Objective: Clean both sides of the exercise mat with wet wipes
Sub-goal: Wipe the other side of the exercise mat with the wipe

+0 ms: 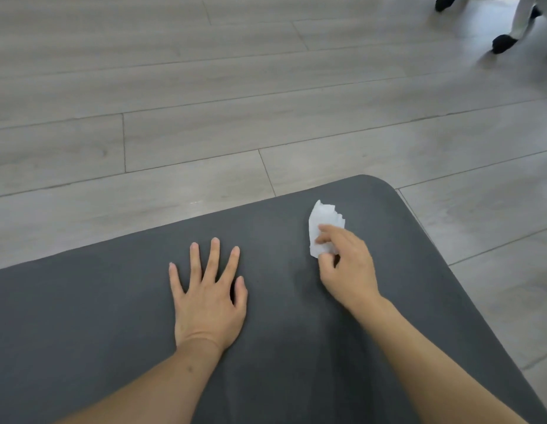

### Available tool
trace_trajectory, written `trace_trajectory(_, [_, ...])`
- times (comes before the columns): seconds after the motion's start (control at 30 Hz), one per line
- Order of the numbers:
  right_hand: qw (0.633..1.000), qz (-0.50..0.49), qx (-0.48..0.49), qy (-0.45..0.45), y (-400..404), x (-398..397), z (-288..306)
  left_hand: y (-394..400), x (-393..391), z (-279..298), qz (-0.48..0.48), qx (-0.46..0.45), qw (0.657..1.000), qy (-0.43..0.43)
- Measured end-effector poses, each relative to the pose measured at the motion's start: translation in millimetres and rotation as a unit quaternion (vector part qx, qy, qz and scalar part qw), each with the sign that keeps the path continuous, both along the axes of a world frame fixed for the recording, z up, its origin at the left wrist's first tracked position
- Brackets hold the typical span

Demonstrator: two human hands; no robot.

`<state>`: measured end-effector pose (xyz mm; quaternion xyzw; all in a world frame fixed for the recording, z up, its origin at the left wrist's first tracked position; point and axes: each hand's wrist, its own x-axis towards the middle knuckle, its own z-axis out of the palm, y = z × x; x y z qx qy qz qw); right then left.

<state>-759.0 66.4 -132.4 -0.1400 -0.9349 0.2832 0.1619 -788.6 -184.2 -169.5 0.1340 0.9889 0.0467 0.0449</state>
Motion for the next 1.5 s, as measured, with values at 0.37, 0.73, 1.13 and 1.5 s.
trace_trajectory(0.37, [0.996,0.04,0.08,0.023,-24.7,-50.6,-29.6,-0.3,-0.8,-3.6,-0.007,-0.008,0.999,0.036])
trace_trajectory(0.73, [0.994,-0.043,0.093,-0.036,-3.9,-40.4,-22.5,-1.3,-1.4,-7.3,-0.002,-0.003,0.999,0.052])
trace_trajectory(1.13, [0.993,-0.12,-0.011,0.009,35.1,-65.0,-37.0,0.2,-4.4,-8.8,-0.009,0.003,0.999,0.05])
trace_trajectory(1.5, [0.993,-0.113,0.032,0.03,32.6,-64.0,-27.3,25.7,-37.6,20.1,0.024,0.048,0.998,0.017])
